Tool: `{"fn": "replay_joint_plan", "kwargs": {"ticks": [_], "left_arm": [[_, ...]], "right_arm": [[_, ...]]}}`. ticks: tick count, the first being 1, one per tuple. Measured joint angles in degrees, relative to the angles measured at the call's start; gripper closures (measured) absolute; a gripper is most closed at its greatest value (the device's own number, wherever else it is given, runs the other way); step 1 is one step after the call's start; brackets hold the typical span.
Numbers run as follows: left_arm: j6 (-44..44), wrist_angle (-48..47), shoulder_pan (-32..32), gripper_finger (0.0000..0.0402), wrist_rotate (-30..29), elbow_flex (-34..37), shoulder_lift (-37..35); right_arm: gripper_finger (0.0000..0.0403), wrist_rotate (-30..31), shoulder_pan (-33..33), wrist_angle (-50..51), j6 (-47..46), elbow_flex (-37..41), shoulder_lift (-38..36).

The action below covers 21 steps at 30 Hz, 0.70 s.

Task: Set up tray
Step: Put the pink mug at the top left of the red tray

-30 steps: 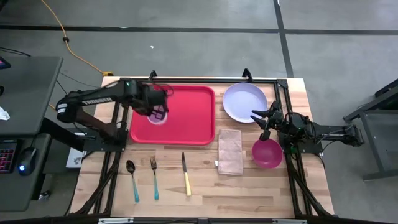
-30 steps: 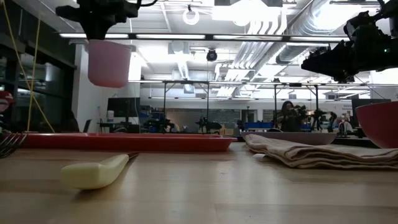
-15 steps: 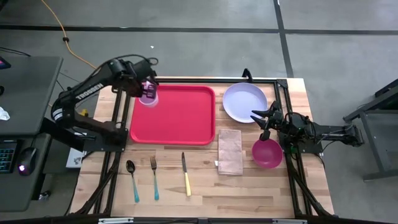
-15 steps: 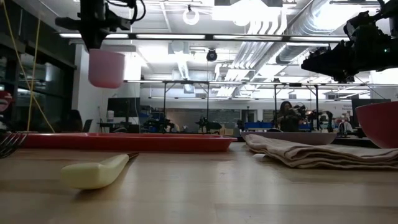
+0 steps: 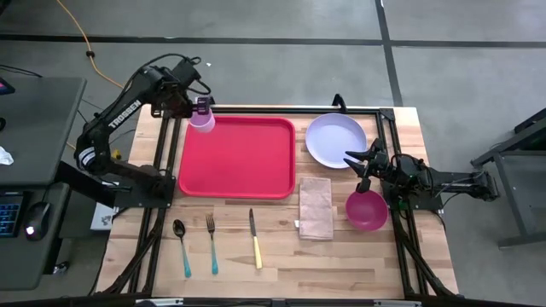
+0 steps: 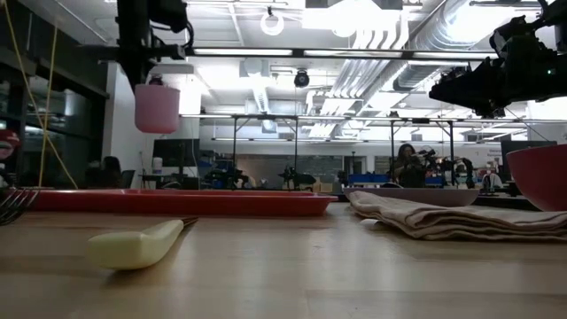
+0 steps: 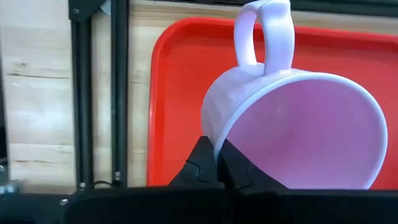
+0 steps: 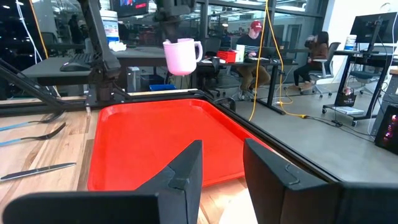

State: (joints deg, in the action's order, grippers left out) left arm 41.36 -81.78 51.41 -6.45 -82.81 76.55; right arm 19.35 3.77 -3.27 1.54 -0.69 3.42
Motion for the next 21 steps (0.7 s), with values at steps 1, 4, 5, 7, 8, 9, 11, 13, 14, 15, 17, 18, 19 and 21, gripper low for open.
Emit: {"fn": "replay_joint_plan", "kwargs": {"ticks": [1, 4, 5, 7, 8, 9, 11, 13, 14, 15, 17, 18, 19, 21], "left_arm": [[0.0, 0.0, 0.7, 0.0389, 0.5, 0.0, 0.6], [0.0, -0.1, 2.3, 0.0389, 1.5, 0.0, 2.7], [0.0, -0.1, 2.6, 0.0389, 1.7, 0.0, 3.4], [-0.4, 0.5, 2.8, 0.0389, 2.9, 0.0, 5.1], [-0.7, 1.4, 2.8, 0.0389, 3.5, 0.0, 5.8], [-0.8, 2.3, 2.8, 0.0389, 4.0, 0.0, 6.4], [-1.2, 3.5, 3.0, 0.0389, 4.4, 0.0, 7.6], [-2.0, 4.6, 3.1, 0.0389, 4.4, 0.0, 9.0], [-2.1, 4.7, 3.2, 0.0389, 4.4, 0.0, 9.8], [-2.2, 4.4, 3.5, 0.0389, 4.4, 0.0, 10.4], [-3.3, 4.2, 4.3, 0.0389, 4.3, 0.2, 11.1], [-3.7, 5.0, 4.7, 0.0389, 4.4, 0.7, 11.3], [-3.8, 6.1, 5.1, 0.0389, 4.6, 1.5, 11.3], [-3.8, 7.9, 6.1, 0.0389, 5.5, 3.9, 11.3]], "right_arm": [[0.0309, 0.0, 0.0, 0.0, 0.0, 0.0, 0.0], [0.0308, 0.0, 0.0, 0.0, 0.0, 0.0, 0.0], [0.0309, 0.0, 0.0, 0.0, 0.0, 0.0, 0.0], [0.0308, 0.0, 0.0, 0.0, 0.0, 0.0, 0.0], [0.0308, 0.0, 0.0, 0.0, 0.0, 0.0, 0.0], [0.0308, 0.0, 0.0, 0.0, 0.0, 0.0, 0.0], [0.0308, 0.0, 0.0, 0.0, 0.0, 0.0, 0.0], [0.0308, 0.0, 0.0, 0.0, 0.0, 0.0, 0.0], [0.0308, 0.0, 0.0, 0.0, 0.0, 0.0, 0.0], [0.0309, 0.0, 0.0, 0.0, 0.0, 0.0, 0.0], [0.0308, 0.0, 0.0, 0.0, 0.0, 0.0, 0.0], [0.0308, 0.0, 0.0, 0.0, 0.0, 0.0, 0.0], [0.0308, 0.0, 0.0, 0.0, 0.0, 0.0, 0.0], [0.0308, 0.0, 0.0, 0.0, 0.0, 0.0, 0.0]]}}
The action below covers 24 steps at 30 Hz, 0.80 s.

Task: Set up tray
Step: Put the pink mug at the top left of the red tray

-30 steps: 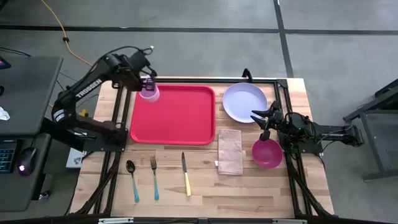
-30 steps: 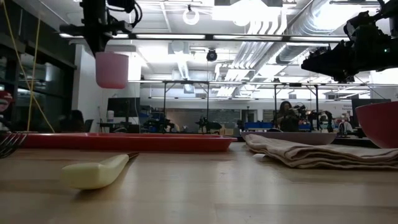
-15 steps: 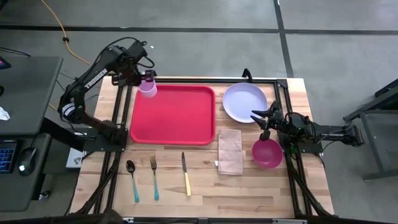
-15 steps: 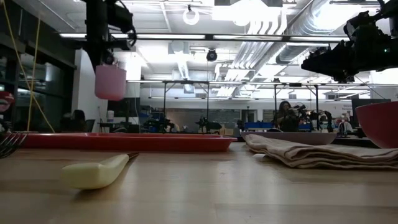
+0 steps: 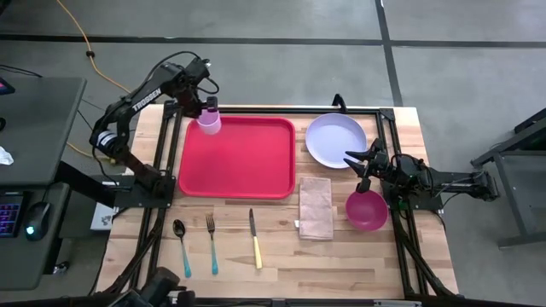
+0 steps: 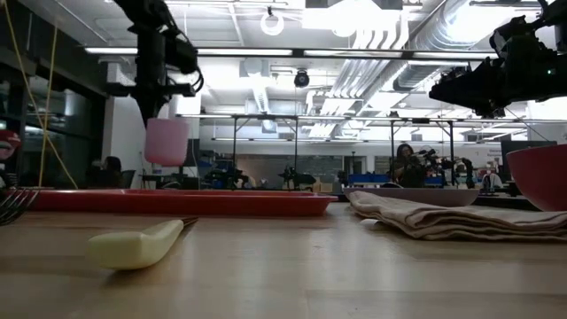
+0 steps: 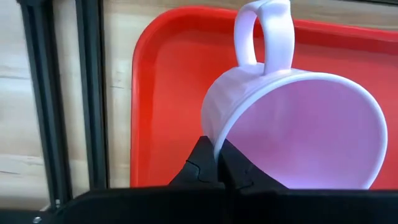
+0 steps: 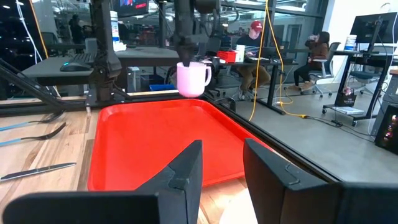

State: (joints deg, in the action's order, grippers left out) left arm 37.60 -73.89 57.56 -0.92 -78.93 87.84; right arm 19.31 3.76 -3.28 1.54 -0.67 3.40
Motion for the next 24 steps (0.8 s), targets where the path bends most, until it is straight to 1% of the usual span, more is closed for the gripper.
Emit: {"fn": "replay_joint_plan", "kwargs": {"ticks": [4, 8, 11, 16, 24], "left_arm": [[-0.1, 2.9, 2.3, 0.0389, 1.8, 5.5, -1.4], [-0.1, 7.2, 3.0, 0.0389, 1.7, 10.7, -3.5], [0.2, 10.5, 2.8, 0.0389, 0.6, 11.9, -4.9], [1.8, 11.3, 2.8, 0.0389, 0.5, 12.1, -5.0], [9.4, 14.5, 2.8, 0.0389, -0.2, 14.8, -5.0]], "right_arm": [[0.0308, 0.0, 0.0, 0.0, 0.0, 0.0, 0.0], [0.0309, 0.0, 0.0, 0.0, 0.0, 0.0, 0.0], [0.0308, 0.0, 0.0, 0.0, 0.0, 0.0, 0.0], [0.0308, 0.0, 0.0, 0.0, 0.0, 0.0, 0.0], [0.0308, 0.0, 0.0, 0.0, 0.0, 0.0, 0.0]]}}
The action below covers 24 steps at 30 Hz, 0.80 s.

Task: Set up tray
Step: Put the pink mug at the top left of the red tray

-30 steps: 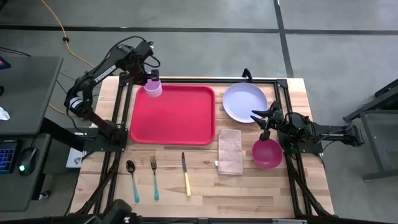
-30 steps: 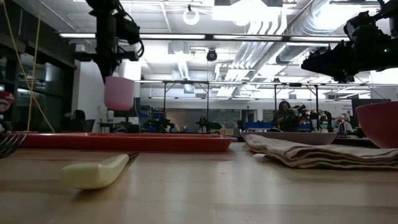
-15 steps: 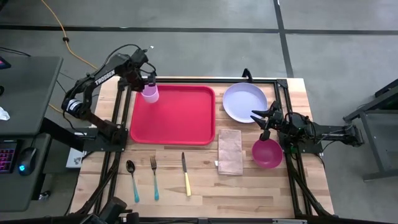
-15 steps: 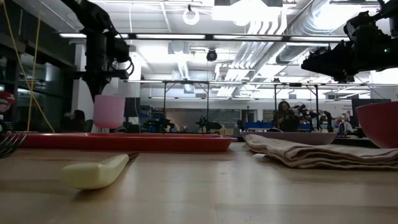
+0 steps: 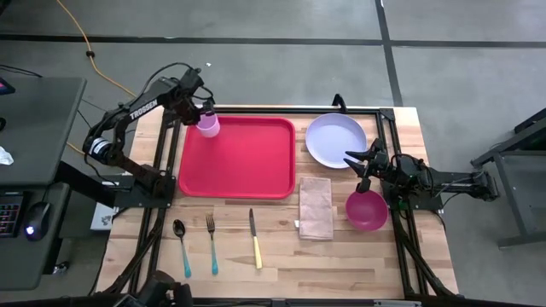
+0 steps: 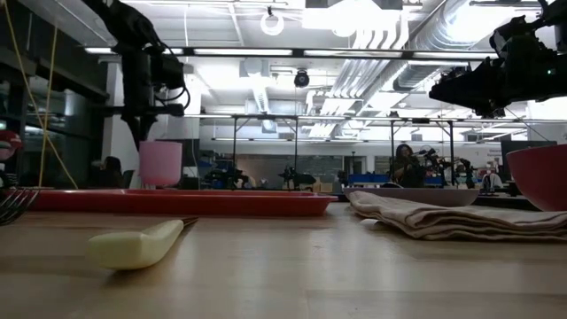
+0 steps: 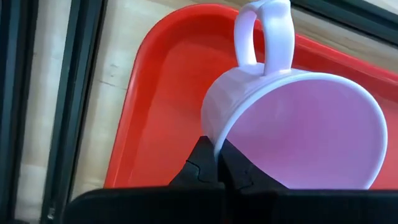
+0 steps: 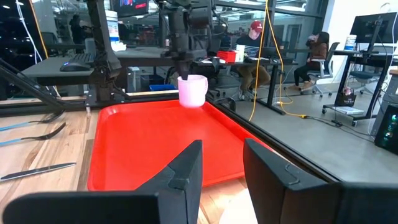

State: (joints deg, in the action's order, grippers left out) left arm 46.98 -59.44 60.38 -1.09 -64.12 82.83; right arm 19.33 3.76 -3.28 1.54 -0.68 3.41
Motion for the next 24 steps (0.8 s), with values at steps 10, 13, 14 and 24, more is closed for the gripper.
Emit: {"fn": "replay_joint_plan", "kwargs": {"ticks": [10, 13, 14, 24], "left_arm": [[6.4, 1.4, 0.0, 0.0389, -3.2, 0.2, 0.0], [7.3, -0.1, 0.0, 0.0389, -3.8, 0.2, 0.0], [7.4, -0.1, 0.0, 0.0389, -3.8, 0.1, 0.0], [10.3, -5.4, 0.0, 0.0389, -6.6, 0.1, 0.0]], "right_arm": [[0.0308, 0.0, 0.0, 0.0, 0.0, 0.0, 0.0], [0.0308, 0.0, 0.0, 0.0, 0.0, 0.0, 0.0], [0.0308, 0.0, 0.0, 0.0, 0.0, 0.0, 0.0], [0.0308, 0.0, 0.0, 0.0, 0.1, 0.0, 0.0]]}}
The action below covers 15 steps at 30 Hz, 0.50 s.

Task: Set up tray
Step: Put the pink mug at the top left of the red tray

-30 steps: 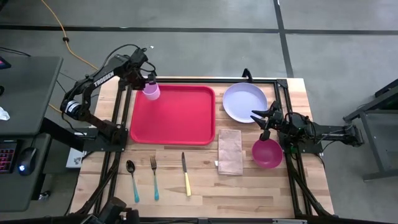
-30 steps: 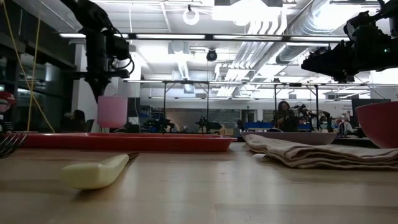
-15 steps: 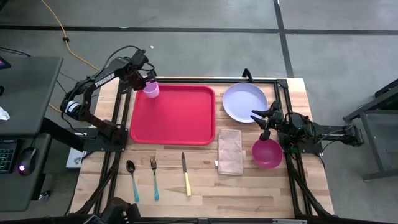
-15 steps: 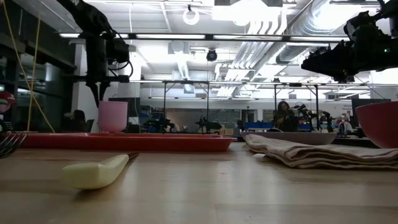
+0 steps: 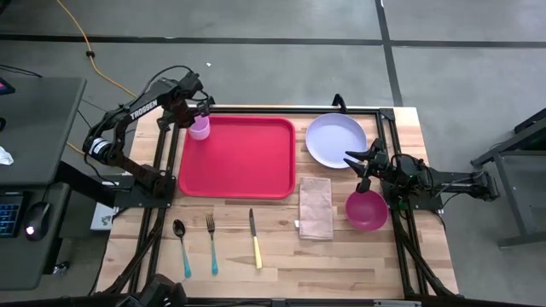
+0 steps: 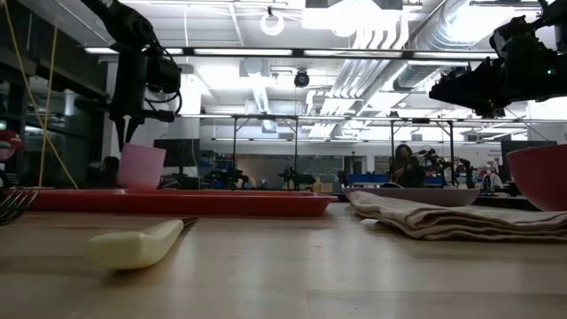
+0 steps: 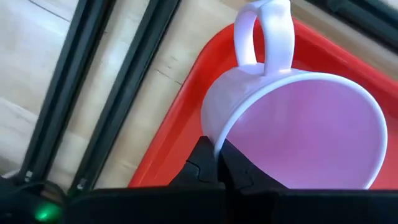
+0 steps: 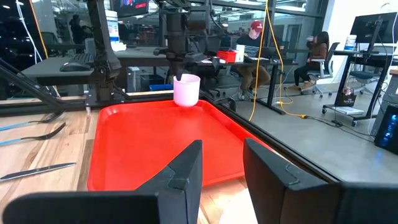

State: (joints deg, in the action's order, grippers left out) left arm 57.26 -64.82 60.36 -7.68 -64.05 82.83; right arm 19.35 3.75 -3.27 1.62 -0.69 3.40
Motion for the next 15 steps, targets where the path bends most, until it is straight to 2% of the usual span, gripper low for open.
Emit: {"fn": "replay_joint_plan", "kwargs": {"ticks": [12, 15], "left_arm": [[1.3, 3.3, 0.0, 0.0389, -0.4, 0.1, 1.4], [1.8, 5.6, -0.4, 0.0389, 0.3, 2.5, 1.9]], "right_arm": [[0.0309, 0.0, 0.0, 0.0, 0.4, 0.0, 0.0], [0.0308, 0.0, 0.0, 0.0, 0.4, 0.0, 0.0]]}}
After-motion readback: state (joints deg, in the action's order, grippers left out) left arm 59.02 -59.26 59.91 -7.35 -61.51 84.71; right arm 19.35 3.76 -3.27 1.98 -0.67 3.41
